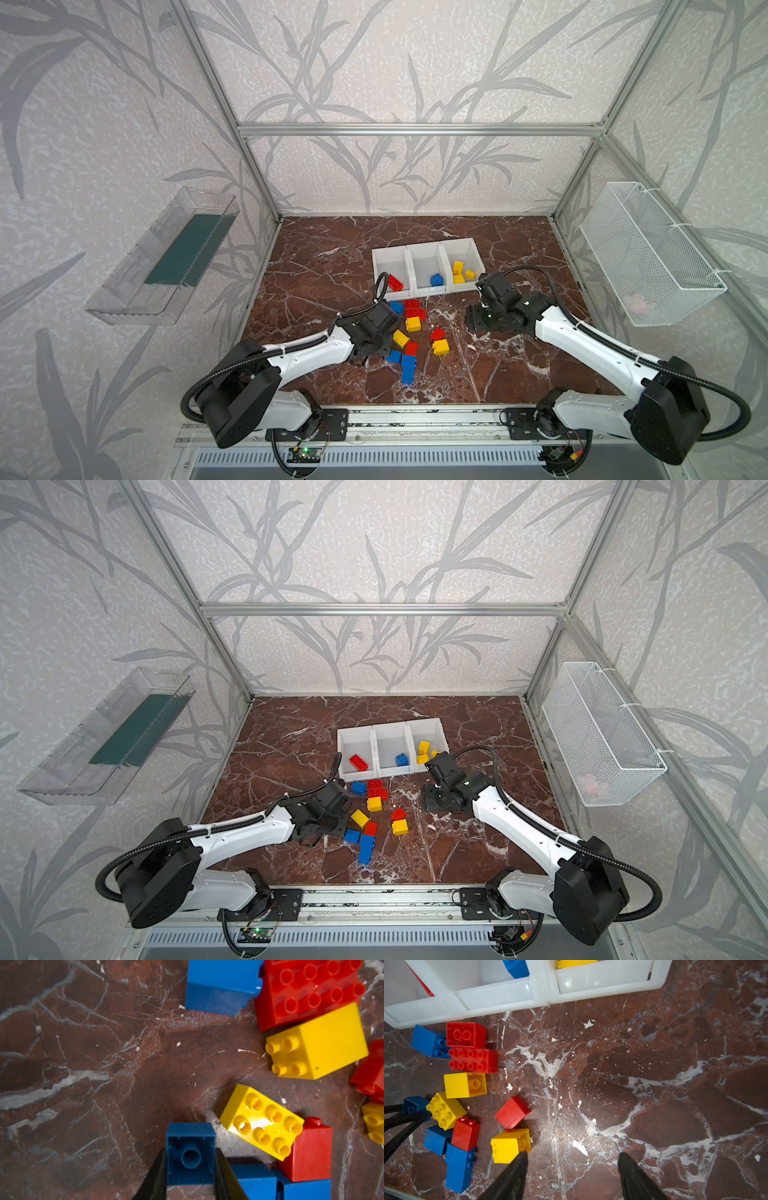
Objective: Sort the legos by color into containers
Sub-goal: 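Lift the blue brick into the middle compartment and release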
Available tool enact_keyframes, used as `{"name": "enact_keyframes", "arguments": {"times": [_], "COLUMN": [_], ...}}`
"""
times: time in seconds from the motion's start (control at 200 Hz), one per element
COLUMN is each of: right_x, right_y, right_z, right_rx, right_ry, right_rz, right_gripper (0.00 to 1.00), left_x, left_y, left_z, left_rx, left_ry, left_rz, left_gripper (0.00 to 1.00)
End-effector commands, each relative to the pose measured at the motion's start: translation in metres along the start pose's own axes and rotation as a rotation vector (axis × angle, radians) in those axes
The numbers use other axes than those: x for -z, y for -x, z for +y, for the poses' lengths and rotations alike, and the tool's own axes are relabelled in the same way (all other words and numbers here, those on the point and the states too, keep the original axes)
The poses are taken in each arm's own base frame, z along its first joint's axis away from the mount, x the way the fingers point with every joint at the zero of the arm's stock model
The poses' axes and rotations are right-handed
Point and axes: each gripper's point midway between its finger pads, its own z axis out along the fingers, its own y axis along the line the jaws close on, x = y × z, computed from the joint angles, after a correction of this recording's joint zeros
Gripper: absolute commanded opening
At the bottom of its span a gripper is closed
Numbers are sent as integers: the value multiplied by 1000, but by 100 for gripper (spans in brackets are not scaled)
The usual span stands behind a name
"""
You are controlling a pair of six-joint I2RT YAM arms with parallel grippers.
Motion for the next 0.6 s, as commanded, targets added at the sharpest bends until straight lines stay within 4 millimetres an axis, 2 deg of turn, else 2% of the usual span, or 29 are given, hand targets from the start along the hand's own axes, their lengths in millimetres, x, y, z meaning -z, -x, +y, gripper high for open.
{"name": "enact_keyframes", "arguments": {"times": [0.0,0.085,0.195,0.315,0.37,0.46,0.595], "right_x": [8,15,23,29,31,34,38], "right_y": [3,6,13,15,13,9,0], "right_z": [-2,-3,-6,-9,-11,-12,-16], "right_rx": [3,9,7,11,13,14,2], "right_ry": [-19,-24,-31,-40,-45,-45,-40], "right_rz": [-14,-34,-73,-99,-98,-91,-83], "right_gripper": [69,69,69,69,69,69,69], "left_x": [10,32,61,75,73,57,29], "left_y": [14,44,101,158,179,209,241], "left_z": [-4,-18,-45,-69,-80,-93,-106], "left_rx": [-30,-67,-132,-198,-218,-232,-233], "left_ry": [10,-28,-87,-105,-114,-126,-150], "left_rz": [-17,-100,-274,-385,-387,-367,-343], "left_gripper": [27,27,27,28,28,28,28]}}
